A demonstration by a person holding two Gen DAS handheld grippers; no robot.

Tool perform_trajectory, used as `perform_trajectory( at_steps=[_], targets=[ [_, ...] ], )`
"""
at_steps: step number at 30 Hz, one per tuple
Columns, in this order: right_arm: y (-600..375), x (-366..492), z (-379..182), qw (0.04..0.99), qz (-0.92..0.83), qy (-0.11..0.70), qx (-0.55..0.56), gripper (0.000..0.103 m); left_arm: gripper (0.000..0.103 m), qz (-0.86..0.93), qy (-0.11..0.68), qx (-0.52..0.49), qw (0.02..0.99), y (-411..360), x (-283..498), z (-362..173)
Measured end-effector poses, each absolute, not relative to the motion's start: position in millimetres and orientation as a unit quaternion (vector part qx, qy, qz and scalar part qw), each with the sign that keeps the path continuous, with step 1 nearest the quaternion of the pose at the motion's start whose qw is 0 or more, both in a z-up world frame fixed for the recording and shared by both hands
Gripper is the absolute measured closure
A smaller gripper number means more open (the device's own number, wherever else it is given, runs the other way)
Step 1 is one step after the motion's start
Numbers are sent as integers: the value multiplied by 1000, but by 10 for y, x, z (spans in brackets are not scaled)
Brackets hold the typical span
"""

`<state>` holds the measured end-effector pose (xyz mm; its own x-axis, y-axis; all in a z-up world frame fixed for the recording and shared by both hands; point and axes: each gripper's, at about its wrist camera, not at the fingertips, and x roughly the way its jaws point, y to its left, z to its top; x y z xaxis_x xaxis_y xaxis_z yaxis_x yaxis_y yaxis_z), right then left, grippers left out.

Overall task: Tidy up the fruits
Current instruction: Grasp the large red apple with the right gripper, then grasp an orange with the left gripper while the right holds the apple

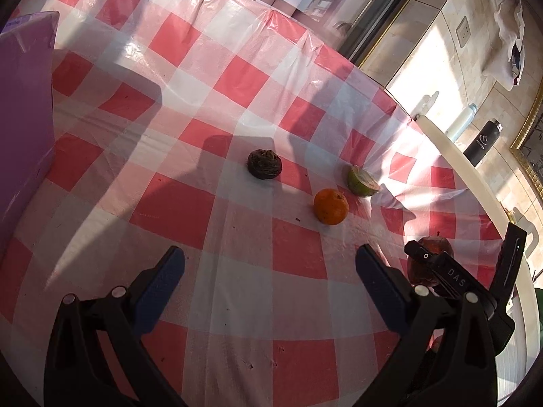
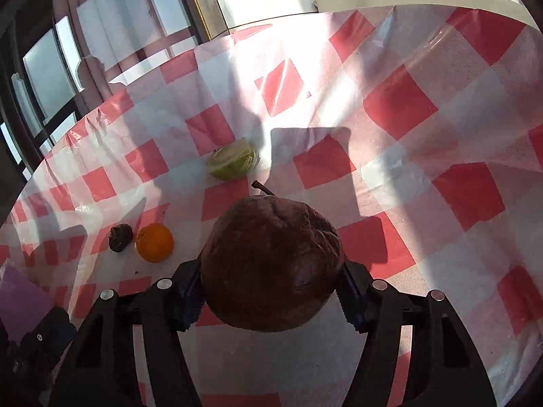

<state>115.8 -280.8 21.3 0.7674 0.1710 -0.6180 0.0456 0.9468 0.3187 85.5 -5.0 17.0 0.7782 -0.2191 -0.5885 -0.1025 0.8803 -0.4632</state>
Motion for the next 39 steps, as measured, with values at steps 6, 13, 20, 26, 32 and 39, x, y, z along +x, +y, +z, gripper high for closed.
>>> perform_trajectory(
  at_steps=[6, 13, 20, 26, 32, 39],
  targets=[
    [-2955, 1192, 198, 915, 43, 318, 243, 40, 2, -48, 359, -228, 904, -115, 932, 142],
    [-2963, 1165, 195, 914, 43, 316, 251, 40, 2, -44, 367, -95, 924, -582, 1318, 278],
    [-2958, 1170, 181, 913, 42, 320, 250, 39, 7, -55, 414, -51, 907, -916, 2019, 190],
    [-2963, 1175, 170, 913, 45, 320, 251, 39, 40, -57, 435, 26, 898, -1183, 2275, 92],
    [-2956, 1181, 167, 912, 49, 321, 250, 39, 63, -59, 396, 41, 916, -1048, 1702, 204],
    [-2947, 1179, 178, 913, 53, 320, 247, 39, 63, -20, 370, -21, 928, -455, 685, 318]
  ],
)
